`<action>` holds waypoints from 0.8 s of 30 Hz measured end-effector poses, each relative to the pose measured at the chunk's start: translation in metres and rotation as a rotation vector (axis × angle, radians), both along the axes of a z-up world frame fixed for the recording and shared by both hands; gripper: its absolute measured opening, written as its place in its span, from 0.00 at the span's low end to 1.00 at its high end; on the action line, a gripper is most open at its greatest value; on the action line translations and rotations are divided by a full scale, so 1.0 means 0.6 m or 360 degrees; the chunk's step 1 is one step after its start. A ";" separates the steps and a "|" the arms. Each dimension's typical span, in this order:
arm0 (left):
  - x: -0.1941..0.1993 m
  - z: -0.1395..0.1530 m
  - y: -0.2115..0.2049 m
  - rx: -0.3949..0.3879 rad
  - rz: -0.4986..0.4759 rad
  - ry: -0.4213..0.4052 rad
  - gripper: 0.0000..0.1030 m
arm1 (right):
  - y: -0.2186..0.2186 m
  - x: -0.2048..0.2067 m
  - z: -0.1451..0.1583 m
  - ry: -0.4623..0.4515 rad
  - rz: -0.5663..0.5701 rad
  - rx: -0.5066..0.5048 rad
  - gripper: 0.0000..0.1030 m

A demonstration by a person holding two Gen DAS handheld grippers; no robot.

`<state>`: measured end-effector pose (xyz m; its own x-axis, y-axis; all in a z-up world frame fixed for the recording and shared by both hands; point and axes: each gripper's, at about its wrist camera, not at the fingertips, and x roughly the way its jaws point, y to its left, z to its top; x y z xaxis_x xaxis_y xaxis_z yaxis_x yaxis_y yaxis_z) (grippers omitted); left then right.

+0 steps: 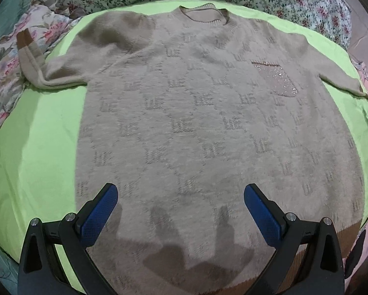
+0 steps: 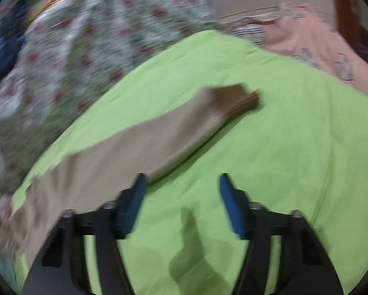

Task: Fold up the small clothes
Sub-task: 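Move the right gripper to the sleeve cuff and grasp the brown cuff, then carry the cuff with the right gripper across the sweater body toward the collar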

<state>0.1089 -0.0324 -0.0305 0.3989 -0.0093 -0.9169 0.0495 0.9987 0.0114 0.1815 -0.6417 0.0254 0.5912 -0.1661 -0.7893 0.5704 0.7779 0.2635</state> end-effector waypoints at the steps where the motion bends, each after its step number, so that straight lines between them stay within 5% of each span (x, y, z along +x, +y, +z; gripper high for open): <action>1: 0.003 -0.002 -0.002 0.0000 0.0002 0.0006 1.00 | -0.023 0.010 -0.006 -0.0018 -0.0044 0.0048 0.47; 7: 0.022 -0.013 -0.011 -0.0023 0.0017 0.0048 1.00 | -0.082 0.070 -0.057 -0.0027 -0.0159 0.0097 0.47; 9: 0.025 -0.016 -0.014 -0.0023 0.0009 0.0050 1.00 | -0.093 0.073 -0.067 -0.0041 -0.0195 0.0117 0.36; 10: 0.026 -0.018 -0.015 -0.0017 0.0006 0.0055 1.00 | -0.093 0.070 -0.065 -0.0055 -0.0198 0.0131 0.17; 11: 0.027 -0.019 -0.015 -0.0016 0.0002 0.0052 1.00 | -0.090 0.070 -0.060 -0.0066 -0.0181 0.0135 0.08; 12: 0.027 -0.021 -0.015 -0.0017 0.0000 0.0049 1.00 | -0.079 0.071 -0.050 -0.0082 -0.0153 0.0111 0.08; 17: 0.026 -0.026 -0.014 0.0009 -0.0014 0.0016 1.00 | 0.073 0.086 0.033 -0.0213 0.0295 0.0035 0.07; 24: 0.025 -0.017 0.008 -0.0105 -0.0008 -0.0025 1.00 | 0.329 0.136 0.060 -0.0267 0.0835 0.0403 0.07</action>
